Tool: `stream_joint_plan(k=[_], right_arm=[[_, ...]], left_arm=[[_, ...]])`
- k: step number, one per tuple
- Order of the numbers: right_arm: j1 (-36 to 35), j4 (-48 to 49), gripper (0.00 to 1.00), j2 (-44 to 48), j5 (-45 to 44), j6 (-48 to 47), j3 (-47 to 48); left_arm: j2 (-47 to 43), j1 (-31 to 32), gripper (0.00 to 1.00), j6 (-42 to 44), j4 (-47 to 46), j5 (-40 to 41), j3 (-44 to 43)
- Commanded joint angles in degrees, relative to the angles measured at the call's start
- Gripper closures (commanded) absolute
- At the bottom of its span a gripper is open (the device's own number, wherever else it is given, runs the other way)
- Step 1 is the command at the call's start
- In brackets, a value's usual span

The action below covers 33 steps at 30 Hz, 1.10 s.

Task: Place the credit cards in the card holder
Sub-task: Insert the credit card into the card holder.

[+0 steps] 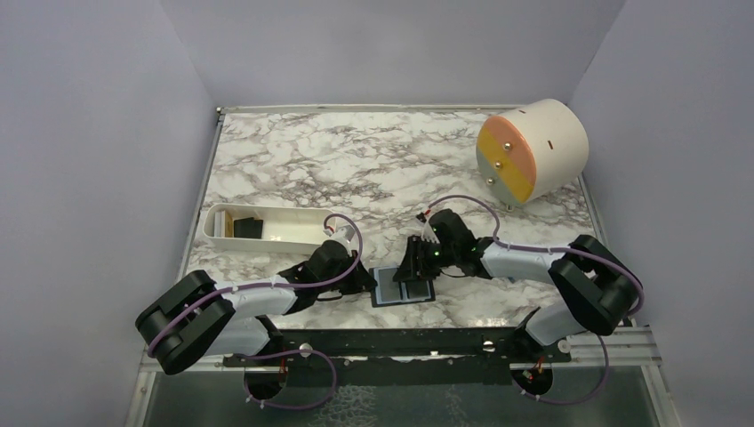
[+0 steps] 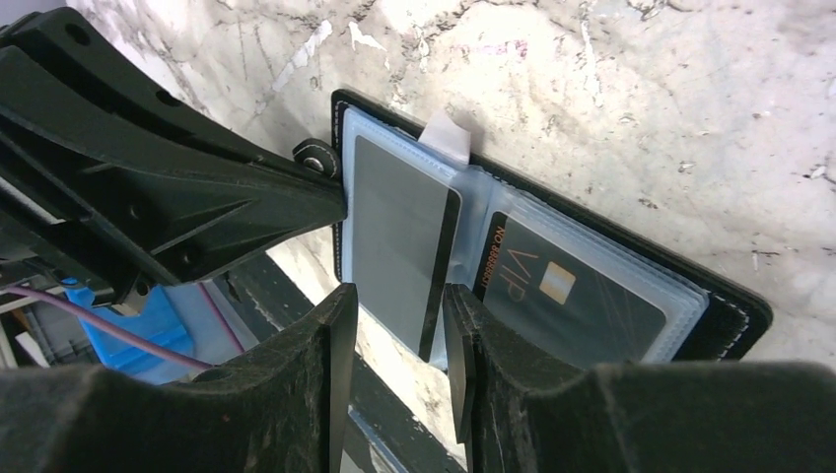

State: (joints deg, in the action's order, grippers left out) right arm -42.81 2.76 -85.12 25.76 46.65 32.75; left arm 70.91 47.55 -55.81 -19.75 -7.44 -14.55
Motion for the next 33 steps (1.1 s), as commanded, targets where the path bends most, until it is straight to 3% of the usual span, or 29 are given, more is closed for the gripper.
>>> stream_joint_plan(k=[1, 19, 27, 33], right_arm=[[-0.35, -1.33, 0.61, -1.24, -2.7, -1.41, 2.26], [-1.38, 2.61, 0.76, -4.4, 0.75, -0.26, 3.59], [-1.67, 1.06, 0.77, -4.47, 0.73, -1.04, 4.59], [-1.67, -6.21, 0.67, 0.59, -3.35, -4.28, 5.55]], left_arm=[[-0.41, 0.61, 0.92, 0.84, 1.03, -0.64, 0.72], [-0.03, 0.57, 0.92, 1.06, 1.01, -0.64, 0.46], [-0.5, 0.61, 0.92, 1.92, 2.02, 0.14, -0.29], [-3.23, 0.61, 0.76, 5.35, 9.19, 3.09, -5.02]])
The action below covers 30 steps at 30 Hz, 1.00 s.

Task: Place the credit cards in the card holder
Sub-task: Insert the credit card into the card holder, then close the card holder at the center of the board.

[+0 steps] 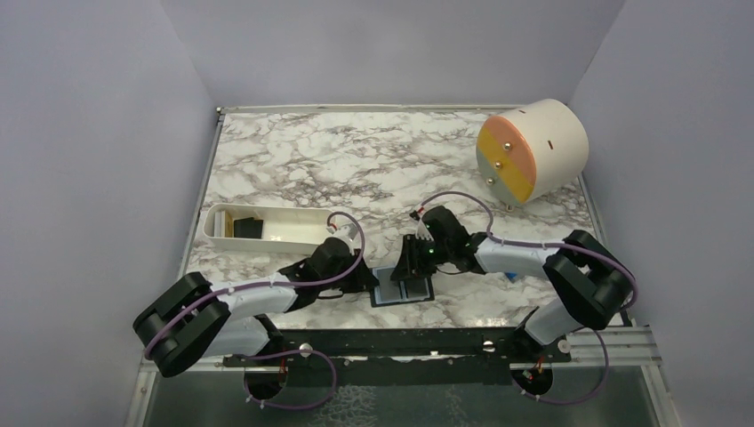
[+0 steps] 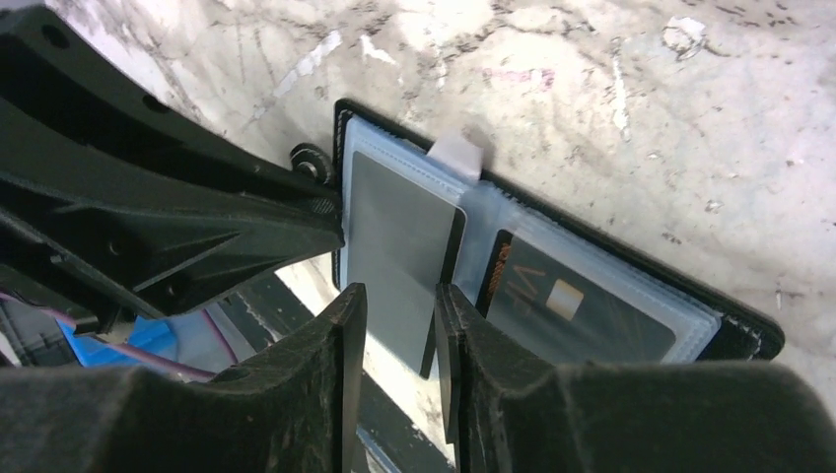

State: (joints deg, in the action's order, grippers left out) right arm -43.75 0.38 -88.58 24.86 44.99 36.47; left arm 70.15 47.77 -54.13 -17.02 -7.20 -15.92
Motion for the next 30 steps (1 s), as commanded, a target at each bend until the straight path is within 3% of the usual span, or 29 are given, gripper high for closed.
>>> stream_joint_plan(k=[1, 5, 12, 20, 30], right_arm=[[-0.67, -5.14, 0.64, 4.94, -3.38, -3.04, 1.81], [-0.73, -9.82, 0.54, 8.24, -7.02, -4.45, 1.15], [-0.68, -14.85, 0.41, 12.58, -12.34, -5.07, -0.15], [-0.67, -18.84, 0.28, 14.13, -18.51, -5.34, -0.71], [-0.64, -18.05, 0.25, 13.51, -21.31, -4.59, -2.46]], left_arm=[[-3.14, 0.4, 0.73, 4.23, 8.02, 3.42, -4.36], [-6.73, 0.37, 0.59, 6.25, 12.92, 5.66, -6.56], [-12.43, 0.35, 0.43, 9.68, 19.62, 9.1, -6.83], [-11.25, 0.4, 0.39, 10.51, 17.13, 6.59, -4.5], [-3.19, 0.4, 0.37, 12.8, 14.16, 3.36, -6.05]])
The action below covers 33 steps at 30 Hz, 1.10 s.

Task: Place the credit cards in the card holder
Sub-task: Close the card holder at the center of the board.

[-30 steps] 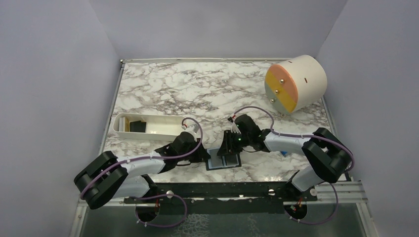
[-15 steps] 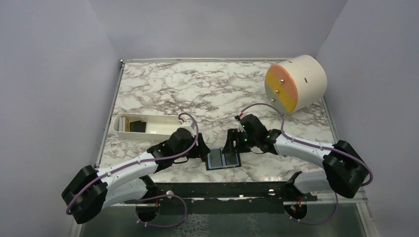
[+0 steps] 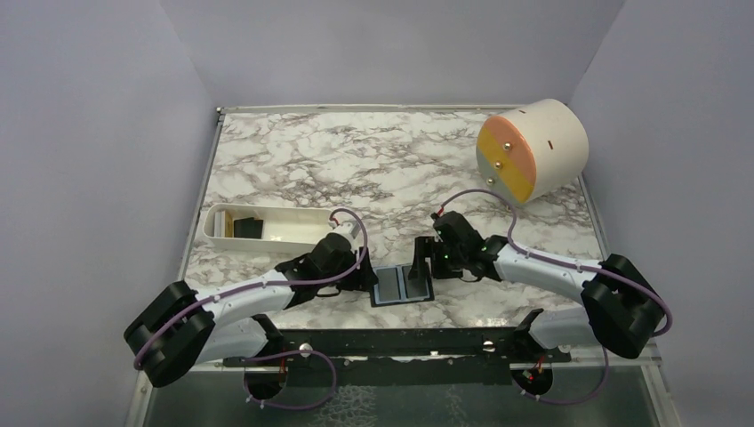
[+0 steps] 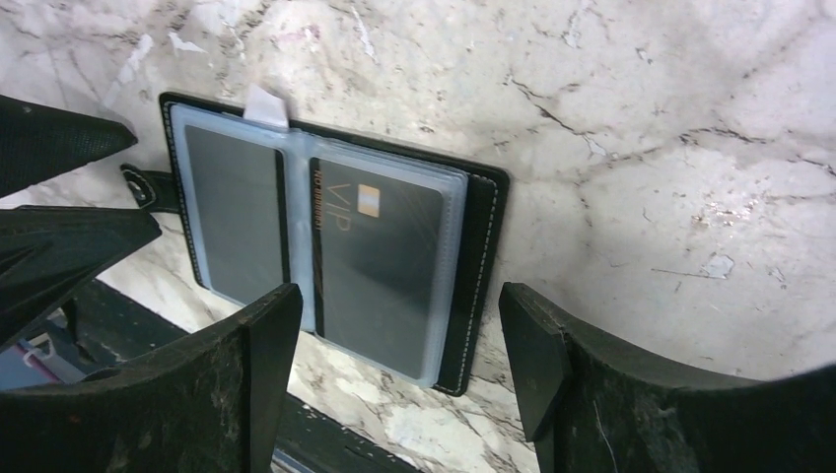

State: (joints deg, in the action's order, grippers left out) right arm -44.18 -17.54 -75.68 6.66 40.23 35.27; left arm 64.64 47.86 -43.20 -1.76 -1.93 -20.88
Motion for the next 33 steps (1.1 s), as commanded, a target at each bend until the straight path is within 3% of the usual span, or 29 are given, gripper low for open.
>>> stream_joint_plan(k=[1, 7, 11, 14, 21, 33], right_arm=[[-0.18, 0.25, 0.25, 0.55, -2.9, 0.26, -1.53], [-0.22, 4.78, 0.26, -0.28, 1.81, 1.53, -4.1], [-0.21, 7.26, 0.27, -0.97, 4.31, 2.68, -5.17], [-0.21, 8.9, 0.28, -0.77, 5.99, 3.19, -5.58], [-0.14, 13.75, 0.28, -0.13, 10.92, 4.57, -5.65], [-0.13, 14.64, 0.28, 2.72, 14.28, 5.6, -4.27]], left_arm=[[2.6, 0.31, 0.37, 2.03, -1.14, -1.97, -1.21], [1.85, 0.31, 0.48, 2.91, 0.38, -0.43, -1.26], [0.42, 0.31, 0.64, 2.93, 1.37, 0.05, -1.27], [-0.44, 0.31, 0.7, 1.72, -0.21, -1.16, -0.56], [-0.45, 0.26, 0.79, -1.74, -5.4, -3.7, 2.02], [0.65, 0.31, 0.83, -3.77, -9.01, -4.92, 3.09]])
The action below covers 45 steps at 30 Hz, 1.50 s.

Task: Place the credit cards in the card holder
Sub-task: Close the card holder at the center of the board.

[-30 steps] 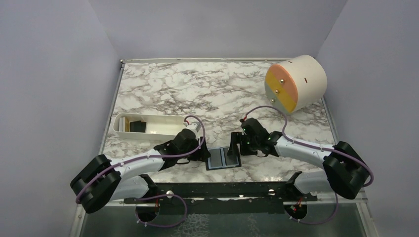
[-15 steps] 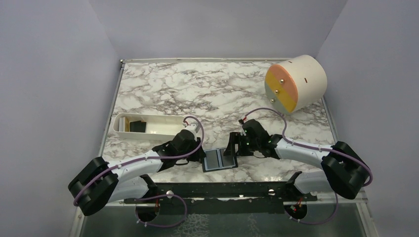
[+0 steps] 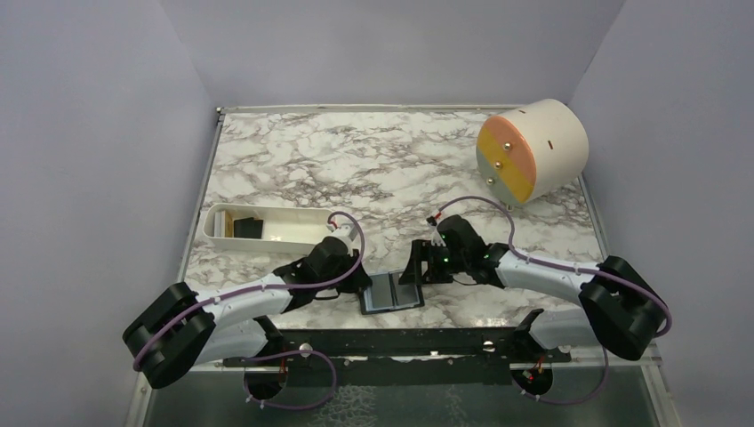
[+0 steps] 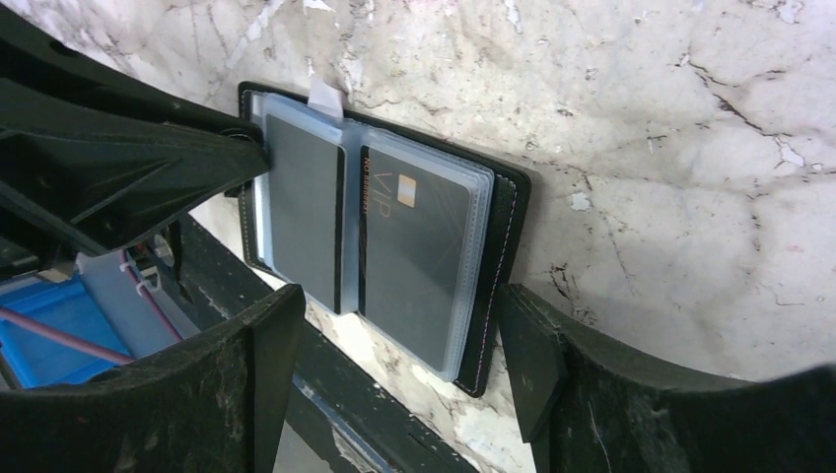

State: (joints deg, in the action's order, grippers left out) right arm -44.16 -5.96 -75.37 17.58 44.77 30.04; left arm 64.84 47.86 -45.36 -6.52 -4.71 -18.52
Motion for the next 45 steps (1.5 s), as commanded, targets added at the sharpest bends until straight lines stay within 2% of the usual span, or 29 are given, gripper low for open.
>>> stream_joint_plan(k=[1, 11, 23, 34, 45], right_arm=[[-0.16, 3.06, 0.28, 2.75, 3.52, 0.99, 1.16], [-0.12, 2.94, 0.29, 5.5, 5.33, 1.66, 2.12], [-0.21, 7.44, 0.32, 5.73, 10.62, 3.13, 1.38], [-0.16, 14.57, 0.33, 1.27, 15.64, 4.87, 1.79], [-0.22, 17.0, 0.35, -7.45, 14.82, 3.0, 5.7]], left_arm=[[0.55, 0.31, 0.83, -1.77, -4.46, -2.15, 0.76], [0.64, 0.31, 0.86, -2.79, -5.37, -1.74, 1.23], [0.73, 0.31, 0.87, -3.59, -6.1, -1.53, 1.65], [0.79, 0.31, 0.89, -5.39, -8.5, -1.89, 1.74], [-1.08, 0.31, 0.89, -10.47, -13.85, -2.33, 3.18]])
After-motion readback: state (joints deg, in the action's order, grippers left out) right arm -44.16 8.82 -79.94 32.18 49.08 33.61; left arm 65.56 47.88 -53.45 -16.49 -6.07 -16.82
